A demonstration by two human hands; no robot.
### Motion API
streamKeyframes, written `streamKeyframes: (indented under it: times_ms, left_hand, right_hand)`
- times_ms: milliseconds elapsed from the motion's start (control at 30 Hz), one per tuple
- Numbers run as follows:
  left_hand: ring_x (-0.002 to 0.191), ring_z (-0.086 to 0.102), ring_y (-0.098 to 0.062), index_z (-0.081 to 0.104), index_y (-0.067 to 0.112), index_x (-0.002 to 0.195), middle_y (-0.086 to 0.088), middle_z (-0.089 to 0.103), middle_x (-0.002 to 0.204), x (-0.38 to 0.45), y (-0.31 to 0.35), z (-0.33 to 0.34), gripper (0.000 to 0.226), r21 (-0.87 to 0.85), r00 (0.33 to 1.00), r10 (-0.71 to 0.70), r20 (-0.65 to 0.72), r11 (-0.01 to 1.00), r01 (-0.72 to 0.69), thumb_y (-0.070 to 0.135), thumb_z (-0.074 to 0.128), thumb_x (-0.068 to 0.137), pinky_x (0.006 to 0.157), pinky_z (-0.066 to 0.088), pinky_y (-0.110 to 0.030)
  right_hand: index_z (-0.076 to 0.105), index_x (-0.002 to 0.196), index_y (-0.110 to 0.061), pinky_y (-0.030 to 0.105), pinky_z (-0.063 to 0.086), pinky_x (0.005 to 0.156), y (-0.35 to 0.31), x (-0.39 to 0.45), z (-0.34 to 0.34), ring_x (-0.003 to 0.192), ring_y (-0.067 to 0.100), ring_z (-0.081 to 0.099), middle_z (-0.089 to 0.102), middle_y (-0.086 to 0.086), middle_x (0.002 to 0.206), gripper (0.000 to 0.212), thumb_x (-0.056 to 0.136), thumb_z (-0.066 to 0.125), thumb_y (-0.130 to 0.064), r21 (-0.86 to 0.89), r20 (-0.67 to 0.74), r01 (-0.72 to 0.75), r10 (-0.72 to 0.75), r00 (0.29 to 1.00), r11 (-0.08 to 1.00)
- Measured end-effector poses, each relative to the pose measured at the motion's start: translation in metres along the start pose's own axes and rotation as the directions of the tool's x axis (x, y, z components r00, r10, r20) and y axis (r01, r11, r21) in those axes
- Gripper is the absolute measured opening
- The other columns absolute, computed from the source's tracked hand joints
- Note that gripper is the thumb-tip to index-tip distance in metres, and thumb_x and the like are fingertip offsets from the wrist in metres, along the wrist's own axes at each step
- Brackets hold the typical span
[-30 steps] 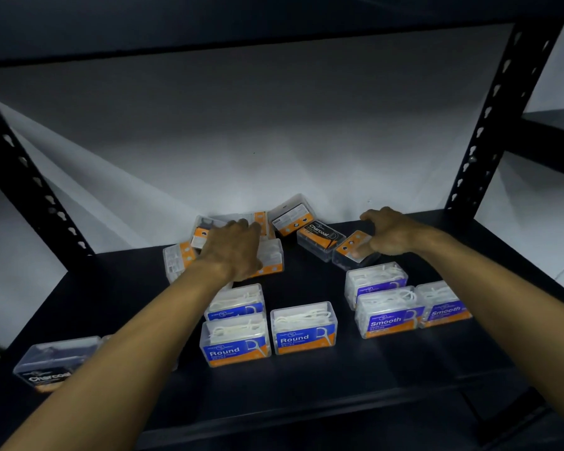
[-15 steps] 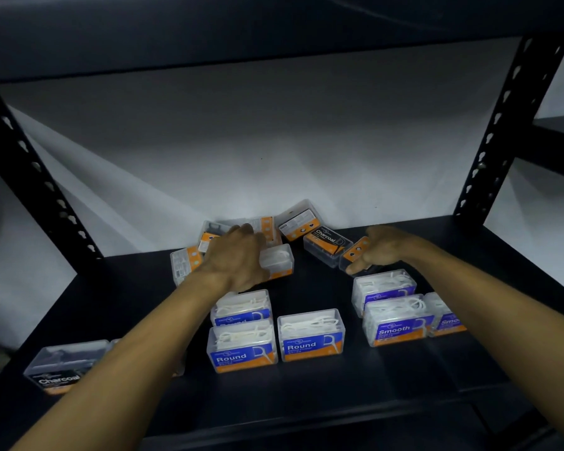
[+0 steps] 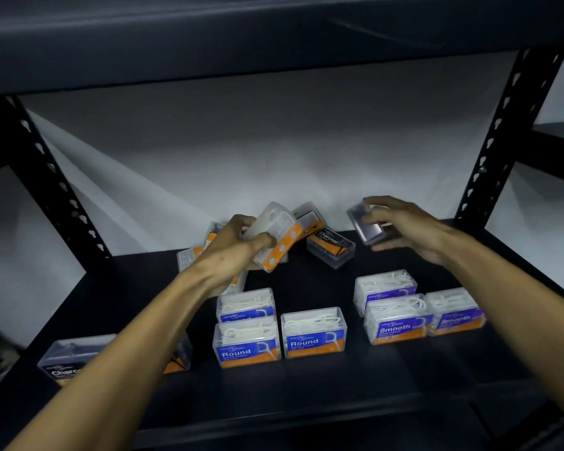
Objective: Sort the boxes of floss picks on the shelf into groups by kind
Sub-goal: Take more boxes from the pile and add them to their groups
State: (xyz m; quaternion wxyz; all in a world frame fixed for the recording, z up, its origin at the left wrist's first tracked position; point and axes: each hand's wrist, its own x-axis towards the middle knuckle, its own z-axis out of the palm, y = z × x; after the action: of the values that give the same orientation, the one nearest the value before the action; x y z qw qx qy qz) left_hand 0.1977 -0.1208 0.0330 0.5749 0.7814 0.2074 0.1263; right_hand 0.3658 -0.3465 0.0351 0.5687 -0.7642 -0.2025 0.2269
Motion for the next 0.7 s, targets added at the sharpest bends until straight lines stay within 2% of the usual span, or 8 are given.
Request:
streamKeyframes:
  times_ms: [67, 167, 233, 300, 400, 500, 600, 700]
  left_hand:
    - [0.078, 0.070, -0.018, 0.053, 0.005, 0.118, -0.015, 0.066, 0.102, -0.002, 0.001, 0.002, 0.037, -0.210, 0.996, -0.006, 0.092, 0.977, 0.025, 0.004, 0.065, 0.083, 0.059, 0.055, -0.022]
    - [0.088, 0.063, -0.028, 0.063, -0.001, 0.102, -0.018, 0.065, 0.095, -0.001, 0.001, 0.000, 0.038, -0.343, 0.985, 0.028, 0.170, 0.939, 0.033, 0.005, 0.063, 0.064, 0.068, 0.055, -0.030]
    - [0.092, 0.061, -0.028, 0.065, -0.001, 0.099, -0.018, 0.065, 0.096, -0.002, 0.003, 0.001, 0.037, -0.417, 0.983, 0.023, 0.184, 0.907, 0.057, 0.008, 0.063, 0.063, 0.073, 0.054, -0.032]
    - [0.096, 0.057, -0.030, 0.064, -0.004, 0.102, -0.021, 0.061, 0.101, -0.004, 0.004, 0.001, 0.040, -0.489, 0.978, 0.013, 0.206, 0.868, 0.091, 0.010, 0.062, 0.065, 0.076, 0.054, -0.033]
    - [0.102, 0.050, -0.033, 0.059, -0.005, 0.111, -0.022, 0.055, 0.108, -0.008, 0.005, 0.000, 0.046, -0.552, 0.968, 0.022, 0.249, 0.825, 0.123, 0.007, 0.060, 0.066, 0.082, 0.049, -0.036]
    - [0.102, 0.055, -0.032, 0.058, -0.002, 0.116, -0.021, 0.058, 0.108, -0.013, 0.006, 0.001, 0.055, -0.456, 0.967, 0.033, 0.253, 0.886, 0.089, 0.003, 0.065, 0.062, 0.082, 0.047, -0.038]
    - [0.109, 0.062, -0.034, 0.058, 0.004, 0.118, -0.019, 0.066, 0.112, -0.017, 0.008, 0.006, 0.063, -0.319, 0.973, -0.001, 0.231, 0.944, 0.077, 0.008, 0.078, 0.058, 0.091, 0.051, -0.045]
    - [0.106, 0.066, -0.030, 0.063, 0.012, 0.111, -0.012, 0.071, 0.107, -0.021, 0.011, 0.010, 0.065, -0.149, 0.984, -0.005, 0.177, 0.988, 0.032, 0.017, 0.091, 0.052, 0.092, 0.055, -0.044]
  right_hand:
    - [0.059, 0.115, -0.018, 0.046, 0.053, 0.090, -0.002, -0.008, 0.004, 0.099, 0.030, 0.064, 0.057, 0.022, 0.124, 0.030, 0.086, 0.058, -0.019, 0.224, 0.097, -0.011, -0.011, 0.995, 0.975]
    - [0.053, 0.120, -0.008, 0.051, 0.050, 0.094, 0.001, -0.015, 0.007, 0.110, 0.041, 0.060, 0.053, 0.026, 0.128, 0.045, 0.077, 0.059, -0.020, 0.520, 0.189, -0.063, -0.043, 0.981, 0.852]
    - [0.050, 0.120, -0.009, 0.058, 0.045, 0.097, 0.003, -0.019, 0.010, 0.116, 0.047, 0.055, 0.051, 0.026, 0.129, 0.048, 0.074, 0.055, -0.020, 0.669, 0.229, -0.100, -0.077, 0.970, 0.736]
    - [0.049, 0.118, -0.008, 0.061, 0.042, 0.098, 0.002, -0.024, 0.014, 0.117, 0.051, 0.052, 0.050, 0.027, 0.131, 0.048, 0.072, 0.051, -0.022, 0.756, 0.259, -0.133, -0.107, 0.960, 0.641]
    - [0.044, 0.132, -0.005, 0.063, 0.038, 0.099, 0.002, -0.028, 0.018, 0.117, 0.055, 0.050, 0.048, 0.031, 0.135, 0.065, 0.074, 0.056, -0.032, 0.783, 0.297, -0.181, -0.103, 0.949, 0.595]
    - [0.047, 0.127, -0.003, 0.061, 0.042, 0.098, -0.003, -0.030, 0.027, 0.114, 0.054, 0.053, 0.052, 0.031, 0.131, 0.066, 0.076, 0.064, -0.042, 0.732, 0.292, -0.170, -0.078, 0.953, 0.660]
    - [0.053, 0.109, -0.008, 0.057, 0.049, 0.092, -0.007, -0.032, 0.034, 0.107, 0.051, 0.059, 0.054, 0.031, 0.128, 0.036, 0.078, 0.064, -0.024, 0.666, 0.217, -0.087, -0.081, 0.973, 0.741]
    - [0.049, 0.127, -0.001, 0.052, 0.053, 0.087, -0.006, -0.031, 0.032, 0.104, 0.048, 0.062, 0.060, 0.030, 0.121, 0.053, 0.079, 0.058, -0.022, 0.668, 0.147, -0.060, -0.052, 0.988, 0.742]
